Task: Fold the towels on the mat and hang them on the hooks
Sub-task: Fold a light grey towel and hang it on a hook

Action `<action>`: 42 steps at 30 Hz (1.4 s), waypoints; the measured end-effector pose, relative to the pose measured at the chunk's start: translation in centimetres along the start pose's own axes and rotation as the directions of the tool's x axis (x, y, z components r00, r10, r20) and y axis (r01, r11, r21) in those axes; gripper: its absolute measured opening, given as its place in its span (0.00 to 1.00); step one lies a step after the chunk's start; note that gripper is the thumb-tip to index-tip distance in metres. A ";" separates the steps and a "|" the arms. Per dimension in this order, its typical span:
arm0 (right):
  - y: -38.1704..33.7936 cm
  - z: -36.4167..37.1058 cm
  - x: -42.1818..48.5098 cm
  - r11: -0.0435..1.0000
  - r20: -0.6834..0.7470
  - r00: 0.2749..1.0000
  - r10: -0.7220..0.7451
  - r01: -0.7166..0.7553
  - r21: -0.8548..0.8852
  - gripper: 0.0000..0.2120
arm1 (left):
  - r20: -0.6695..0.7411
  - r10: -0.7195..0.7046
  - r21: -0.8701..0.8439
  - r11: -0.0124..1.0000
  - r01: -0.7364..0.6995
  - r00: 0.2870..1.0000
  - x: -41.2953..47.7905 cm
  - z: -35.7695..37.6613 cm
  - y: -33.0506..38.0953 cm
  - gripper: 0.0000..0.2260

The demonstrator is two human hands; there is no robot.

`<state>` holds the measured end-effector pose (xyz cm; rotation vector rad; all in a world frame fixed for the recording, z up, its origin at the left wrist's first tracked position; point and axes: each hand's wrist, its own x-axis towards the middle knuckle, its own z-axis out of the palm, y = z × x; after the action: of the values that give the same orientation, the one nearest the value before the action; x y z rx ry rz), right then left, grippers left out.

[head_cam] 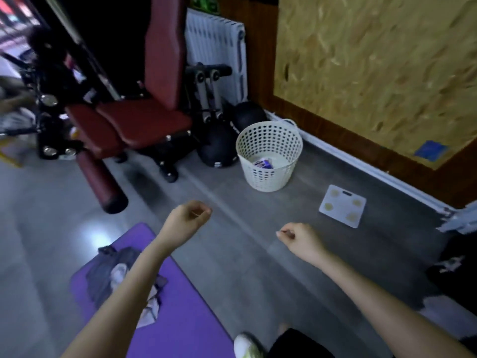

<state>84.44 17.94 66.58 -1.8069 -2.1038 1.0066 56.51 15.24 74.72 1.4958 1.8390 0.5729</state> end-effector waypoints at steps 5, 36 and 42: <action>-6.4 6.1 2.6 0.998 0.075 0.996 -0.039 0.042 -0.046 0.11 | 0.011 -0.059 0.023 0.998 0.059 0.998 -0.4 -5.0 -7.0 0.05; -31.9 45.0 8.6 0.912 0.038 0.915 0.401 -0.403 0.071 0.12 | 0.152 -0.092 0.124 0.990 0.074 0.984 3.2 -30.3 -48.9 0.06; -40.1 52.8 -2.1 0.847 -0.062 0.848 0.527 -0.519 0.113 0.12 | 0.310 0.001 0.184 0.981 -0.061 0.951 -2.6 -33.1 -56.2 0.07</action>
<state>23.80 -4.31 51.50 -2.3910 -1.5002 1.0816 -5.06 2.04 57.53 1.6381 1.6627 0.1634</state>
